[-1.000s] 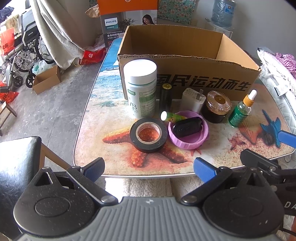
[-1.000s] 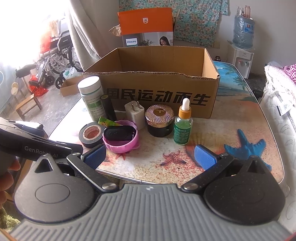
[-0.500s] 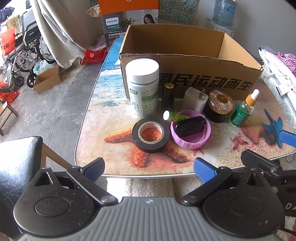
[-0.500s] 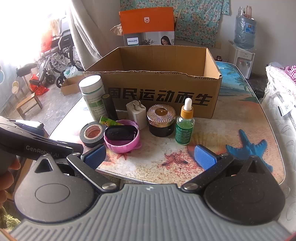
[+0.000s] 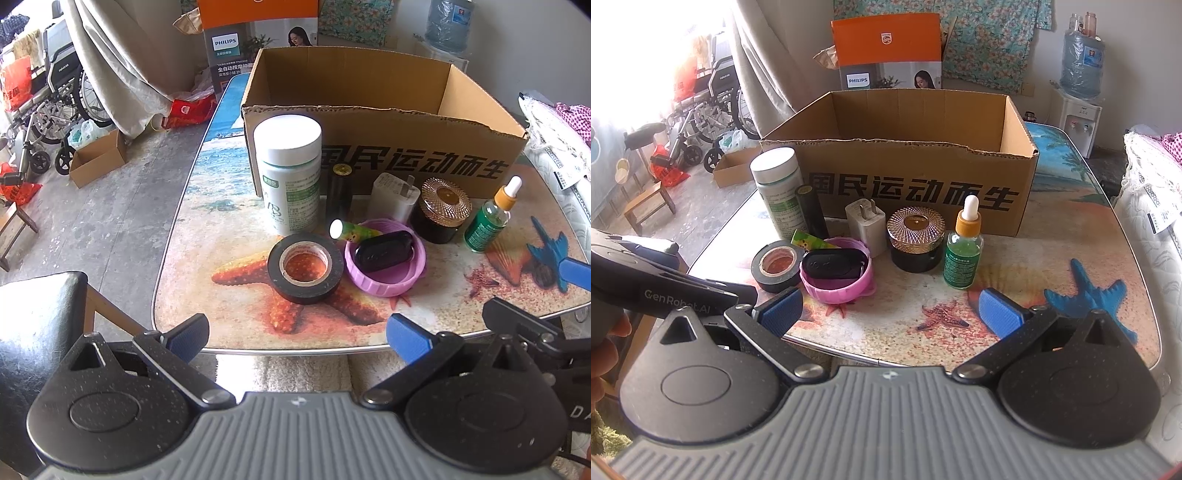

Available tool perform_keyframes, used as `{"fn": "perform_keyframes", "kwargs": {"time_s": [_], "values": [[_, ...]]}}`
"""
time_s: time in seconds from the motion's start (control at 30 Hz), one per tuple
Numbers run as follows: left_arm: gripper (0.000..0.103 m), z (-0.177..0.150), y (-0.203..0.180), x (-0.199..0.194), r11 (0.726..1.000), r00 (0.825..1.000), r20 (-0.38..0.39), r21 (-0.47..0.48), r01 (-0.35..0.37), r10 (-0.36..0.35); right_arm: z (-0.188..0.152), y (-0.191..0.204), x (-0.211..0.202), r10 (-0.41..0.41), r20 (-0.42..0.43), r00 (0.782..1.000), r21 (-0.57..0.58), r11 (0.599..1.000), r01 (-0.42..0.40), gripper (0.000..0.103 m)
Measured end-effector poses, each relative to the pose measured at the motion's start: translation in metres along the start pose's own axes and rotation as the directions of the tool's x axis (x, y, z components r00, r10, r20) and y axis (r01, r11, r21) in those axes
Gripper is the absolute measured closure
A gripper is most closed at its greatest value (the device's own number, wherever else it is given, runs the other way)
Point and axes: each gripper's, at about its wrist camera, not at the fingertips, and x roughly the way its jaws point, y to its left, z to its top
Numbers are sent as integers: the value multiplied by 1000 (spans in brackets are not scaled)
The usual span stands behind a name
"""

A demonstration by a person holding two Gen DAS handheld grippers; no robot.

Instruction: Organize rigid objects

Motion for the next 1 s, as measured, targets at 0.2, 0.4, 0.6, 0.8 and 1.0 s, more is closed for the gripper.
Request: {"fn": "perform_keyframes", "kwargs": {"time_s": [0.2,0.4,0.6,0.8,1.0], "values": [[0,0,0,1,1000,1000,-1,3,0,0,0,0,1,1,-3,1000,0,1000,-1,1],[0,1,1,2,1000,1000,-4,4,0,0,1,0,3,1,-9,1000,-3,1000,-1,1],[0,3,-1,6,1000,1000,-14,7,0,0,1,-1,6,2,-21,1000,-3,1000,-2,1],[0,7,-2,11,1000,1000,-28,12,0,1,3,-2,12,1,-36,999,-2,1000,-1,1],[0,10,-2,17,1000,999,-44,15,0,1,5,-2,20,3,-55,998,-1,1000,-3,1]]}}
